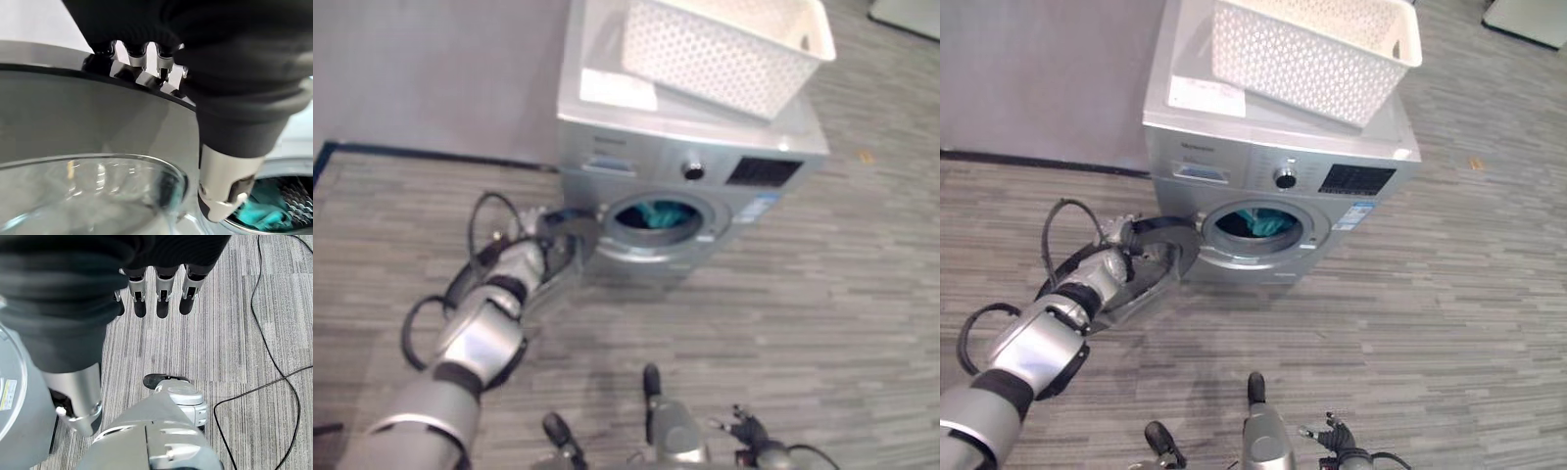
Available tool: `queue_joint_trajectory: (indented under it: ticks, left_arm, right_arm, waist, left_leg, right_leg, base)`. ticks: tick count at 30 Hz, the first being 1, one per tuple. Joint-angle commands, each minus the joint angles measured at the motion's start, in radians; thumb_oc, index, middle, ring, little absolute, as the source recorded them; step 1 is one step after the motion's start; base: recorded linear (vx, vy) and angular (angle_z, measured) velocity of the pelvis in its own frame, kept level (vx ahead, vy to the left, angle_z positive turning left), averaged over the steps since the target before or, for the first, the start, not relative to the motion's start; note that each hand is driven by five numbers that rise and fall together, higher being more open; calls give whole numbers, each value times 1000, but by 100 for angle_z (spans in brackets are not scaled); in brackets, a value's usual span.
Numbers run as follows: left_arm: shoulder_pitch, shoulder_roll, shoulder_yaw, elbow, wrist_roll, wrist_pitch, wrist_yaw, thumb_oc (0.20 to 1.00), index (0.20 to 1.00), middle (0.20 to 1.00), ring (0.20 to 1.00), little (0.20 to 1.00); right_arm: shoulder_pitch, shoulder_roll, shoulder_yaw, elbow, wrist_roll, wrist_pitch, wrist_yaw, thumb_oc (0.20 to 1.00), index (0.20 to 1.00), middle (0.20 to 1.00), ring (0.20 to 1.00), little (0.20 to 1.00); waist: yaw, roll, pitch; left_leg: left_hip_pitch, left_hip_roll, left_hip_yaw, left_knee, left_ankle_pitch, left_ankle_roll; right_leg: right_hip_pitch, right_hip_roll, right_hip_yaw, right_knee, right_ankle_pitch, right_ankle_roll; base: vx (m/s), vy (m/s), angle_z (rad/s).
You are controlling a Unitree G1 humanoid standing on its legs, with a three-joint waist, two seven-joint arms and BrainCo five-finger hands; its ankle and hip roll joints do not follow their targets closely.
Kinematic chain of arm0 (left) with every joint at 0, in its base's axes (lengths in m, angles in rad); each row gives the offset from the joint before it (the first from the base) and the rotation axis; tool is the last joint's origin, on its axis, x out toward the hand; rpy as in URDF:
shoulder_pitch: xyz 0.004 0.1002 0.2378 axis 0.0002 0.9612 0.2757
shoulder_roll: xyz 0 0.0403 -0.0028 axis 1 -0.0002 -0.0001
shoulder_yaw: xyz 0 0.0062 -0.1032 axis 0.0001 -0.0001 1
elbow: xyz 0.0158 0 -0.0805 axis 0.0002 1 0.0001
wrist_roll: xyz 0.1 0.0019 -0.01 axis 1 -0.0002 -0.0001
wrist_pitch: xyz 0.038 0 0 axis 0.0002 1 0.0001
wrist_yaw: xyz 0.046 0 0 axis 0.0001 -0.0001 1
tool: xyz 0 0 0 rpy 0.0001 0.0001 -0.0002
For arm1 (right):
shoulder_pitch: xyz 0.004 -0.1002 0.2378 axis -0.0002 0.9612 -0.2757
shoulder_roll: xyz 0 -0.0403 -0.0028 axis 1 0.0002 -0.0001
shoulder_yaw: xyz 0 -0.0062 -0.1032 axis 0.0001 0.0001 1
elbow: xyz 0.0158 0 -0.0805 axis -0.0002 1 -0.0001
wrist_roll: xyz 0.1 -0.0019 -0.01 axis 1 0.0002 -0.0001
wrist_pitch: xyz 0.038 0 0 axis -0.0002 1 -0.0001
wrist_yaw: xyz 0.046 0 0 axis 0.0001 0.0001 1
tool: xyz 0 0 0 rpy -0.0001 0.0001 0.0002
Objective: Grab the laundry basket,head to the washer,open it,put in the laundry and shut it.
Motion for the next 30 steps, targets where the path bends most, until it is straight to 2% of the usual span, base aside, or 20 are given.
queue_joint_trajectory:
  ticks: [1,6,8,9,10,11,15,18,20,24,27,30]
  left_arm:
    - [-4,-78,-16,19,37,-55,-10,1000,1000,1000,1000,1000]
    - [36,-196,-109,-131,63,-76,-45,1000,1000,1000,1000,1000]
    - [83,-208,-157,-302,47,-90,-95,1000,1000,1000,1000,1000]
    - [108,-201,-167,-398,28,-89,-127,1000,1000,1000,1000,1000]
    - [156,-178,-178,-575,-25,-90,-190,1000,1000,1000,1000,1000]
    - [158,-175,-179,-580,-26,-88,-193,1000,1000,1000,1000,1000]
    - [265,-94,-152,-870,-180,-82,-306,1000,1000,1000,1000,1000]
    - [307,-57,-143,-1010,-271,-86,-356,1000,1000,1000,1000,1000]
    - [315,-68,-145,-1050,-322,-90,-364,1000,1000,1000,1000,1000]
    - [299,-120,-166,-1019,-350,-93,-340,1000,1000,1000,1000,1000]
    - [254,-246,-209,-942,-399,-109,-282,1000,1000,1000,1000,1000]
    - [206,-312,-222,-902,-404,-128,-234,1000,1000,1000,1000,1000]
  right_arm:
    - [-37,-30,33,26,18,-33,-32,1000,1000,1000,1000,1000]
    - [-47,-24,43,16,26,-26,-39,1000,1000,1000,1000,1000]
    - [-44,-20,30,3,24,-17,-41,1000,1000,1000,1000,1000]
    - [-38,-14,18,-3,24,-8,-40,1000,1000,1000,1000,1000]
    - [-34,-2,-6,-11,23,9,-37,1000,1000,1000,1000,1000]
    - [-34,-2,-6,-12,22,9,-37,1000,1000,1000,1000,1000]
    - [-23,21,-37,-12,22,37,-20,1000,1000,1000,1000,1000]
    - [-29,37,-34,-2,25,43,-4,1000,1000,1000,1000,1000]
    - [-37,44,-25,4,33,41,0,1000,1000,1000,1000,1000]
    - [-38,48,-9,7,48,37,6,1000,1000,1000,1000,1000]
    - [-36,43,17,12,58,31,-8,1000,1000,1000,1000,1000]
    - [-28,33,20,19,74,23,-13,1000,1000,1000,1000,1000]
  waist:
    - [5,24,18]
    - [30,47,33]
    - [47,67,37]
    - [56,76,36]
    - [74,96,31]
    - [73,95,30]
    - [99,123,-3]
    - [110,131,-28]
    - [117,135,-42]
    - [117,136,-58]
    - [107,138,-71]
    - [95,139,-76]
  left_leg:
    - [32,12,-126,26,-80,15]
    - [36,13,-138,25,-85,15]
    - [37,12,-147,26,-90,16]
    - [40,12,-153,27,-92,17]
    - [42,12,-166,34,-96,20]
    - [42,13,-167,34,-97,20]
    - [55,19,-189,39,-99,19]
    - [58,25,-203,42,-94,16]
    - [65,30,-211,45,-94,13]
    - [77,38,-215,45,-90,6]
    - [89,48,-216,39,-81,-4]
    - [92,53,-209,28,-71,-10]
  right_leg:
    - [-44,-9,41,-2,78,51]
    - [-31,-13,22,2,51,47]
    - [-20,-20,6,5,37,49]
    - [-14,-23,-2,7,32,48]
    - [1,-29,-18,17,15,46]
    - [1,-29,-19,17,15,46]
    - [31,-33,-47,39,-18,42]
    - [46,-31,-60,43,-34,35]
    - [60,-27,-68,42,-46,31]
    - [85,-18,-80,30,-53,25]
    - [109,-6,-92,10,-61,19]
    - [115,3,-91,-6,-64,15]
  base:
    - [-1,-13,18]
    - [11,-15,16]
    - [21,-12,21]
    - [54,-41,12]
    - [49,-36,35]
    - [51,-47,45]
    - [55,-49,23]
    - [55,-68,15]
    - [28,-68,1]
    - [31,-55,4]
    - [27,-74,-2]
    - [-10,-46,-1]
